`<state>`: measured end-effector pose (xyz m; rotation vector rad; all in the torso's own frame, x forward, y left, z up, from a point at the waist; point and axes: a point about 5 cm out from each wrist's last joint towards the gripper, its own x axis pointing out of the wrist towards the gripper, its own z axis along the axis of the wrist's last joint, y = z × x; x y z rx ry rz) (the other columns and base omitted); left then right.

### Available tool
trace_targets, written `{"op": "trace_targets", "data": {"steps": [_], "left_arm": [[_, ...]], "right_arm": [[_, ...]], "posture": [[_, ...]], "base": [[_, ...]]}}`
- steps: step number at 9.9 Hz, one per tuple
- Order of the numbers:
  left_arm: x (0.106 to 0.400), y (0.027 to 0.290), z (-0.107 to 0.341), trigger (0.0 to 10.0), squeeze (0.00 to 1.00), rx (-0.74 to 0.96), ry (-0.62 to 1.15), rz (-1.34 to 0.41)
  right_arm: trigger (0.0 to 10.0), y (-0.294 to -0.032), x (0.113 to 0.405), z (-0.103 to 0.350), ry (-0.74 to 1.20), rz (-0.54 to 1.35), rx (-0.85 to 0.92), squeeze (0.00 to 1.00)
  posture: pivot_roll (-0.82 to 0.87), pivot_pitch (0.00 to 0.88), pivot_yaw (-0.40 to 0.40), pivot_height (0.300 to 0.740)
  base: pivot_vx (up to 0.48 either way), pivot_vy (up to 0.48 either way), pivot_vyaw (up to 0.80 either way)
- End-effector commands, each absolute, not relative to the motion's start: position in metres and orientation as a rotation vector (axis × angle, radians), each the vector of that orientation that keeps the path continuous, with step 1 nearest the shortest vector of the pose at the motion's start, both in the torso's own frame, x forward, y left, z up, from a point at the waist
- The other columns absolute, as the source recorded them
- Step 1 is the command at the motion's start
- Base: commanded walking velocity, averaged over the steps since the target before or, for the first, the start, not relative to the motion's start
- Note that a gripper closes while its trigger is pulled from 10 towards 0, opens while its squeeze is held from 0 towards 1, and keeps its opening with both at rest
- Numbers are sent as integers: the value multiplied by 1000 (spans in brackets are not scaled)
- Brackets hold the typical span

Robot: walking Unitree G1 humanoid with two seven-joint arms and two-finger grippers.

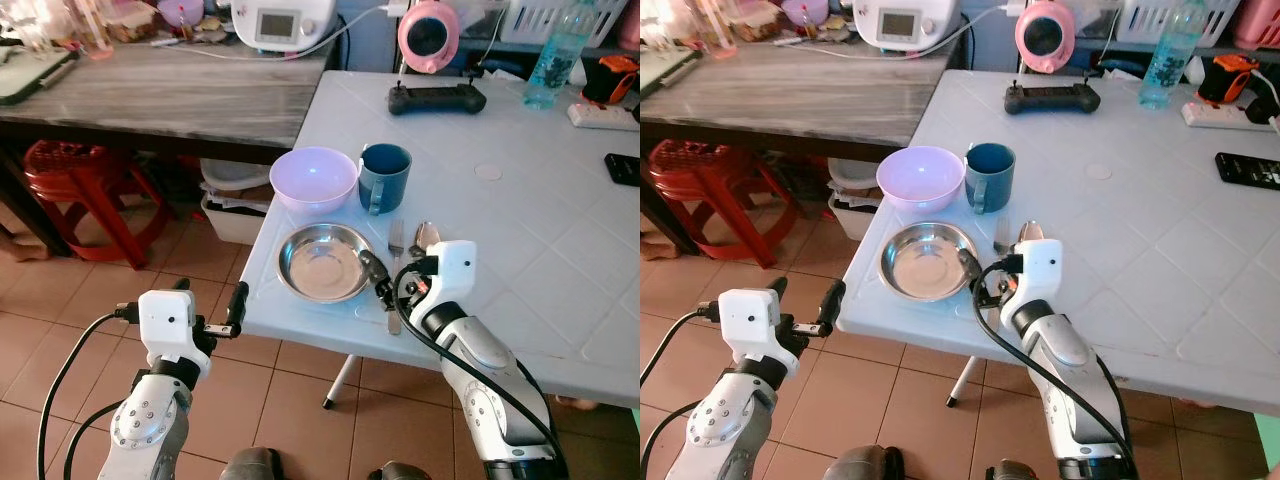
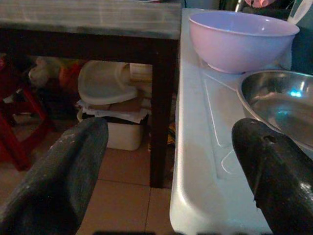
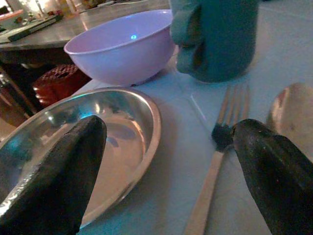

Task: Setting the table

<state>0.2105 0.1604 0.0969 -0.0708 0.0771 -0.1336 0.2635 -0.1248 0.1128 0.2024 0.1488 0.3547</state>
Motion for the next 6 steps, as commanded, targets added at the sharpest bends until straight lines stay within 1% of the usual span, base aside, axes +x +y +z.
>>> {"op": "trace_targets", "data": {"steps": [1,4,5,6], "left_arm": [[209,161,99,10000,0,-68,79,-142],[208,160,99,10000,0,-73,83,-144],[207,159,99,10000,0,-74,86,-148],[207,158,99,10000,0,-75,88,-154]], "right_arm": [[10000,-119,265,118,140,391,219,0],[10000,-111,268,120,159,436,249,0],[10000,-110,268,118,190,448,310,0],[10000,-106,267,117,206,480,323,0]], "posture": [[86,106,47,740],[93,112,46,740],[93,111,50,740],[92,111,51,740]], "base": [[0,0,0],[0,0,0],[0,0,0],[0,0,0]]}}
